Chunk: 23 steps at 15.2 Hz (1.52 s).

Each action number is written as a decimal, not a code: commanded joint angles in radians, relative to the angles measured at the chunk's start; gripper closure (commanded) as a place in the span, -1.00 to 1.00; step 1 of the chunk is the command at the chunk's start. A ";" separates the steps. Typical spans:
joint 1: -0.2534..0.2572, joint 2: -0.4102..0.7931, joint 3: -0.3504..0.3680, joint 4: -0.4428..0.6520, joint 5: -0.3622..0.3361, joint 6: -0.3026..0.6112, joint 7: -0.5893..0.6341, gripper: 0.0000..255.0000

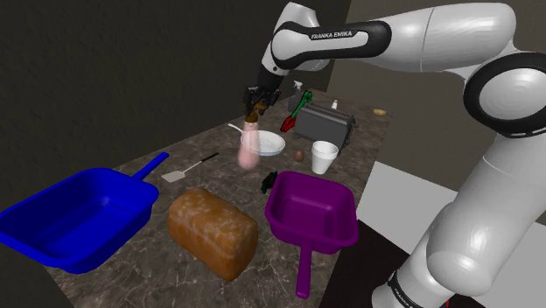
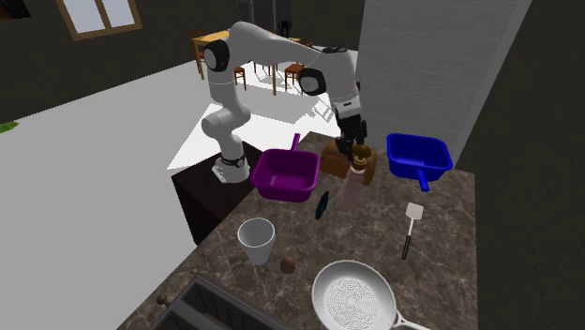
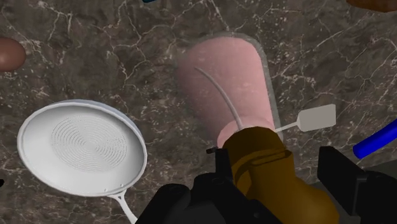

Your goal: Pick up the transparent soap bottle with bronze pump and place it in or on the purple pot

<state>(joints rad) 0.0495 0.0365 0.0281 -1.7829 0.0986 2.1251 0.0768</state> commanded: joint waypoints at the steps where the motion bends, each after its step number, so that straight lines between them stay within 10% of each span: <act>1: 0.000 -0.001 0.000 0.025 -0.002 -0.026 0.004 1.00; 23: -0.001 0.054 -0.001 0.386 -0.013 -0.331 0.030 1.00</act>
<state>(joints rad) 0.0482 0.0850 0.0266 -1.4145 0.0858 1.8063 0.1059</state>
